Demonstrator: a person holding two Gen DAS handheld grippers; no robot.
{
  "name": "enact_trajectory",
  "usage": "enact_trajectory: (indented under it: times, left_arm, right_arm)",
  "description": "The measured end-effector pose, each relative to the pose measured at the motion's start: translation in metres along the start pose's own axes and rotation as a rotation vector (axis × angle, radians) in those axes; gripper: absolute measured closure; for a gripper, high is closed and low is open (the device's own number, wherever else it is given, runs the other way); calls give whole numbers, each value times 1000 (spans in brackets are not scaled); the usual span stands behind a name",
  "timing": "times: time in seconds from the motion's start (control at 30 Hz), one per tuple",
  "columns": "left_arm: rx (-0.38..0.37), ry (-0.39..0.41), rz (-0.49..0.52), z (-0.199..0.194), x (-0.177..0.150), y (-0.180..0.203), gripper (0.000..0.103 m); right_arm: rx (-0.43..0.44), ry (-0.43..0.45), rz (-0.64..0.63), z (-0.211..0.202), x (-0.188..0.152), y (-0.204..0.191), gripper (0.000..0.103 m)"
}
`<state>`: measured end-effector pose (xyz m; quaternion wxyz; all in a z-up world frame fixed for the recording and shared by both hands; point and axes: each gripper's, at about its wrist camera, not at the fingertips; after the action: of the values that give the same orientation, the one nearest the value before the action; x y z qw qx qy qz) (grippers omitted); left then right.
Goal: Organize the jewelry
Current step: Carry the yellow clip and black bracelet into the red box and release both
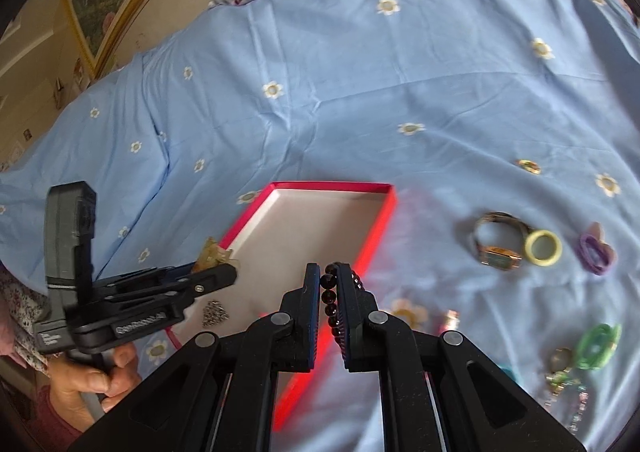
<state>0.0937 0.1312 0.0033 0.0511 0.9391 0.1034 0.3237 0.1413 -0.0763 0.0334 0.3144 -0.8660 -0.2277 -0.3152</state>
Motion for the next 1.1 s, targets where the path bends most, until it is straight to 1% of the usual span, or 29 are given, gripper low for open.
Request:
enact_trajectory:
  times: [0.17, 0.33, 0.4, 0.57, 0.67, 0.73, 0.87, 1.1]
  left_arm:
    - [25, -23, 5, 11, 0, -22, 75]
    - [51, -53, 10, 28, 2, -38, 75]
    - [50, -72, 21, 36, 3, -42, 75]
    - [56, -125, 52, 62, 2, -44, 75]
    - [61, -125, 75, 70, 0, -42, 75]
    - [62, -126, 87, 71, 0, -40, 75]
    - [67, -130, 124, 75, 2, -35, 75]
    - [69, -134, 126, 75, 3, -34, 73]
  right_arm:
    - [45, -7, -8, 20, 5, -20, 95]
    - [79, -45, 1, 53, 4, -32, 95]
    - [83, -57, 9, 63, 2, -33, 95]
    - [22, -100, 36, 90, -8, -18, 95]
    - [-27, -130, 58, 99, -15, -4, 95]
    - [-38, -151, 64, 103, -17, 2, 95]
    - [-54, -173, 41, 106, -17, -1, 95]
    - [-93, -193, -5, 110, -16, -6, 95]
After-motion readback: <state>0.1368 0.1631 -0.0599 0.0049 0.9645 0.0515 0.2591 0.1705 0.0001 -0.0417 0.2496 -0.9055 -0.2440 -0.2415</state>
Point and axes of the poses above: each gripper's, at about its wrist camera, not at the fingertips, and z roughly the way its jaws point, y to its right, x to its top, and after that the axes turned 4 degrees about x, right-handed
